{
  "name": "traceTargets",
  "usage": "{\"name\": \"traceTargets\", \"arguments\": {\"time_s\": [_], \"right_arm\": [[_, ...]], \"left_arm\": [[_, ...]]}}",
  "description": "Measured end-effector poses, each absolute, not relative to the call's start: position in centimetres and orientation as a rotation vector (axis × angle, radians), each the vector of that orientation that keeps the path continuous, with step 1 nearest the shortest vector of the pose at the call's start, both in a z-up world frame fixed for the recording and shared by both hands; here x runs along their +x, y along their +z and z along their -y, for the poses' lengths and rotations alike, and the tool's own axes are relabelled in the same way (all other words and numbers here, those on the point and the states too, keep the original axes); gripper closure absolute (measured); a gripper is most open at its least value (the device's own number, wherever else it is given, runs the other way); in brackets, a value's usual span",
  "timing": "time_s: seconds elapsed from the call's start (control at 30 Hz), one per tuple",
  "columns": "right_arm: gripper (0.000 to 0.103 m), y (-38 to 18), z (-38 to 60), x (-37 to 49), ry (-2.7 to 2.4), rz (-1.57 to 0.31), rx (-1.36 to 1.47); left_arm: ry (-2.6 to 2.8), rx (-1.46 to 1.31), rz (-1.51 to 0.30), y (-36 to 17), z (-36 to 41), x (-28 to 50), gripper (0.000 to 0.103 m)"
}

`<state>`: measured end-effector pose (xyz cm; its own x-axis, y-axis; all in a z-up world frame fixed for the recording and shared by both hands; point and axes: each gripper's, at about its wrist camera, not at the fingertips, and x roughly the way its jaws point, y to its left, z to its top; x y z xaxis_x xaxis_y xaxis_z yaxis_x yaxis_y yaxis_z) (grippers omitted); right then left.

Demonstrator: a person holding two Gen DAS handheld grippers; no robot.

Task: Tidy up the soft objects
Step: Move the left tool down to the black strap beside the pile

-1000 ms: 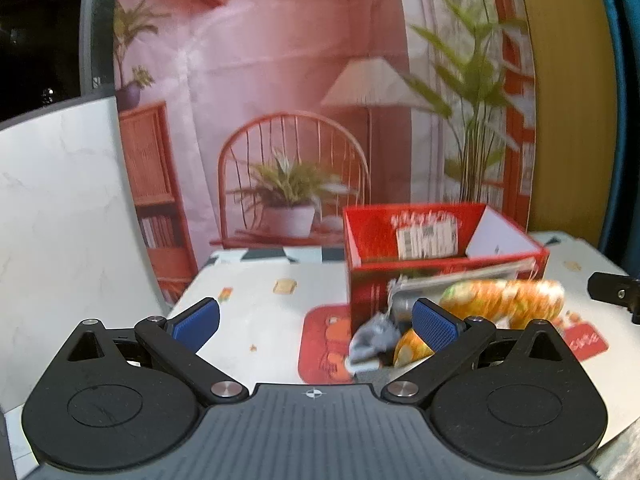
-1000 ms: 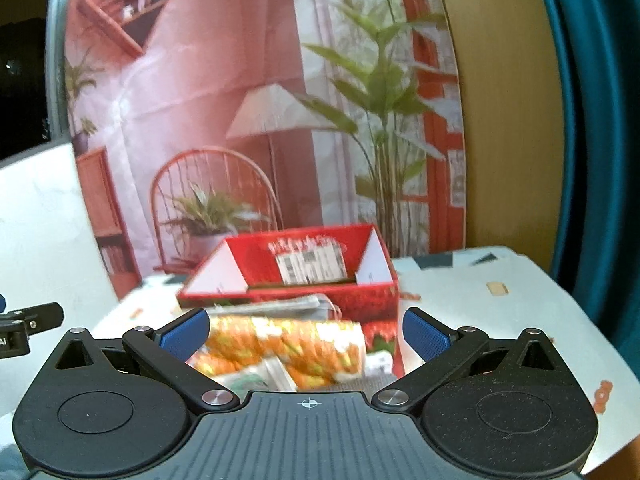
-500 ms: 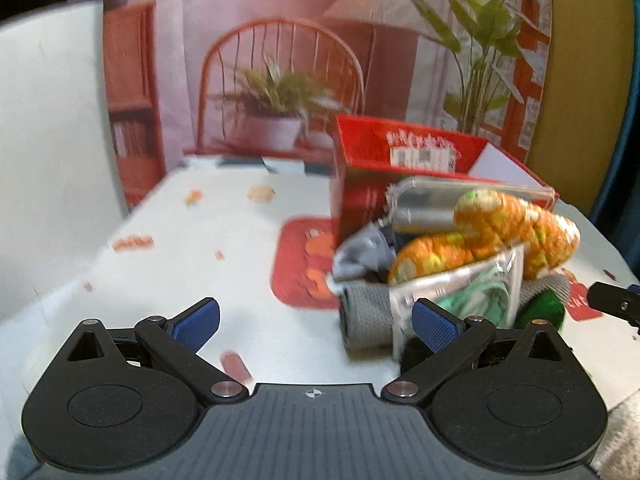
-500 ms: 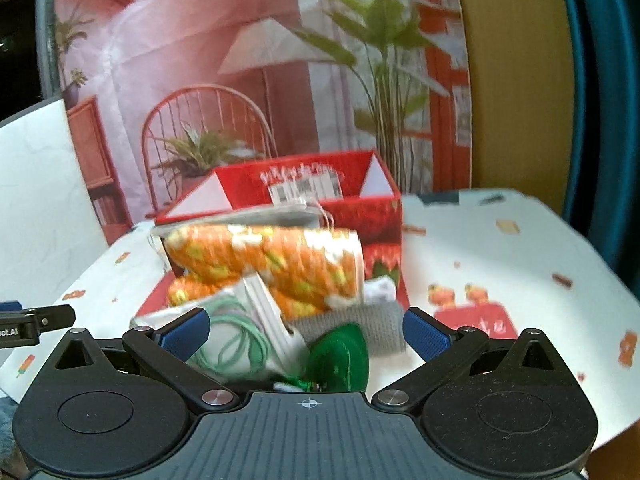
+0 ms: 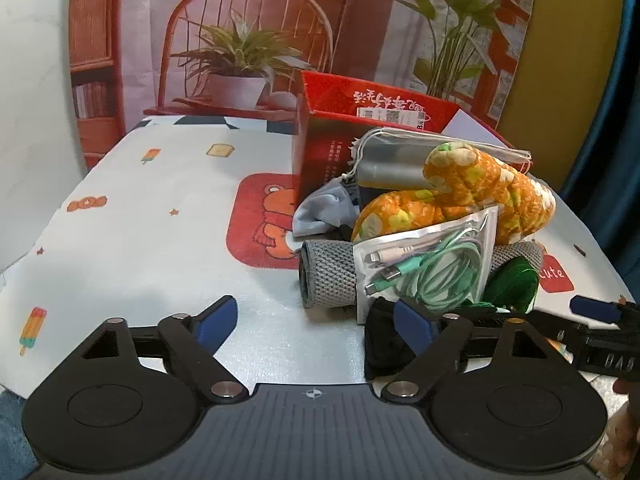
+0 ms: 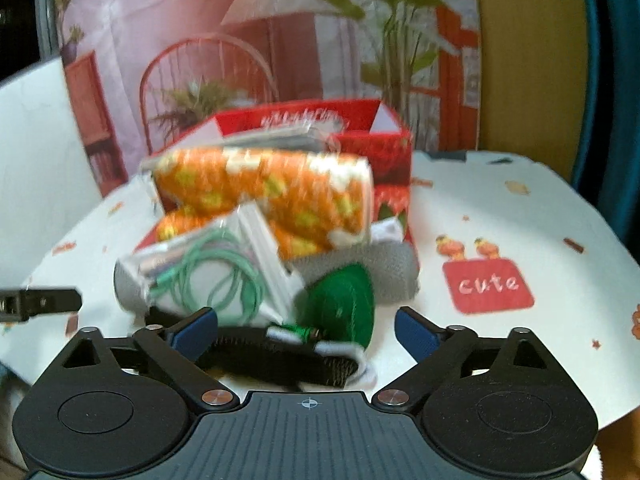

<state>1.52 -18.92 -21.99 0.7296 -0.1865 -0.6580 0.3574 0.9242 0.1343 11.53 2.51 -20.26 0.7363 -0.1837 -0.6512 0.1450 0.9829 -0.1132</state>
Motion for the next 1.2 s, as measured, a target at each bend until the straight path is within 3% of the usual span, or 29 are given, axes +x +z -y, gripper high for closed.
{"name": "traceTargets", "arguments": {"time_s": [0.37, 0.53, 0.8, 0.93, 1.2], "right_arm": [[0.025, -23.9, 19.8, 1.0, -0.298, -0.704, 0.287], [0.027, -24.8, 20.0, 1.3, -0.286, -0.697, 0.299], [0.028, -26.5, 20.1, 2.3, -0.279, -0.720, 0.308], [0.028, -27.2, 20.5, 2.5, -0.290, -0.723, 0.331], [0.028, -28.0, 21.2, 2.9, -0.283, -0.718, 0.375]], "left_arm": [[-0.245, 0.045, -0.722, -20.6, 0.2, 13.7, 0.018], [-0.319, 0.070, -0.802, -23.3, 1.9, 14.0, 0.037], [-0.356, -0.057, -0.792, -25.3, 1.5, 14.1, 0.041], [-0.368, -0.078, -0.816, -26.8, 1.6, 14.6, 0.048], [-0.379, -0.134, -0.822, -27.7, 1.0, 14.8, 0.048]]}}
